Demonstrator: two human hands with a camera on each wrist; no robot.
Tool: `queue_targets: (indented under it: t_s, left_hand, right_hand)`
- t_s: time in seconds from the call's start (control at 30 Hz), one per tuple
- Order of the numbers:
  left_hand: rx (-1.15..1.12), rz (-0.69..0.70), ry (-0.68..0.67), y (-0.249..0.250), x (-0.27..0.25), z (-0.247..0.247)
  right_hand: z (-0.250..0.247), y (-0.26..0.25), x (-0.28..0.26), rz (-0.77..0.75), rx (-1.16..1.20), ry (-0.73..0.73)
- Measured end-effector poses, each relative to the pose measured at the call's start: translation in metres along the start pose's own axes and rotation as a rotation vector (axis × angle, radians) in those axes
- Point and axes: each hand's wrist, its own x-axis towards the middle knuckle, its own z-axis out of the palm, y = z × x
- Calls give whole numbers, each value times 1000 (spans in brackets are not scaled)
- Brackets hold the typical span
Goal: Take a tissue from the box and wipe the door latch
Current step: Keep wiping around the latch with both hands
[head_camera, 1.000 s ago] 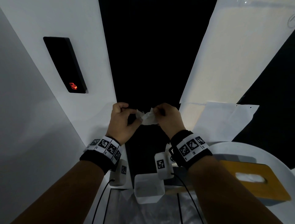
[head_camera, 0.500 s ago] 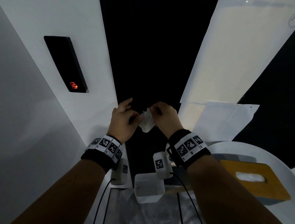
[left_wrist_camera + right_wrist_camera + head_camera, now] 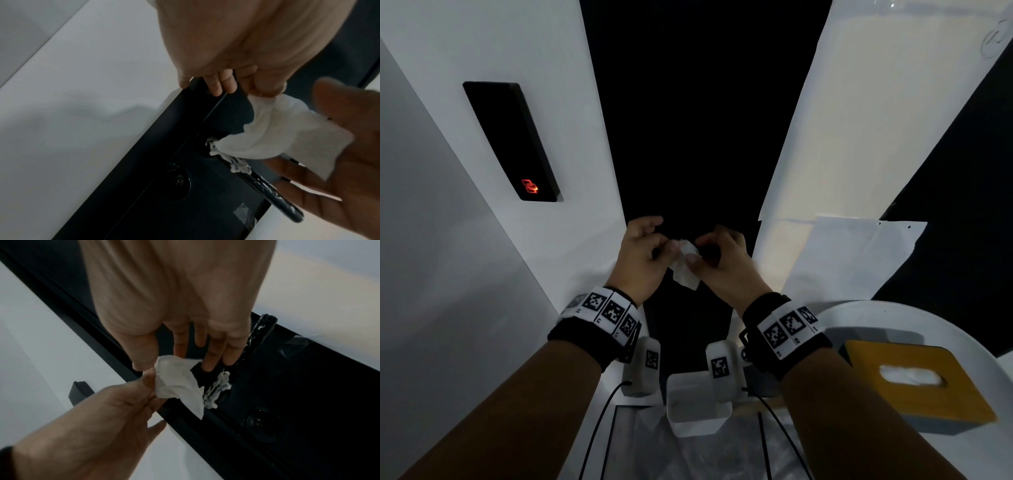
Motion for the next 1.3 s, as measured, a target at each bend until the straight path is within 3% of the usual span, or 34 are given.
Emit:
queue_targets:
  t_s: [0.23, 0.43, 0.57, 0.87, 1.17, 1.3]
  left_hand:
    - [-10, -49, 24, 0, 2, 1]
    - [5, -40, 0, 1, 1, 0]
    - [37, -65, -25, 2, -3, -7]
    - [117, 46, -71, 2, -10, -3]
    - [356, -10, -105, 1, -16, 18]
    - [356, -12, -71, -1, -20, 27]
  right_hand:
    - [5, 3, 0, -72, -87, 140]
    - [9, 7, 5, -68, -248, 38]
    - [-8, 3, 6, -41, -212, -26]
    - [-11, 2, 10, 3, -333, -149]
    - [-18, 19, 2, 92, -461, -103]
    - [-16, 29, 3, 49, -514, -27]
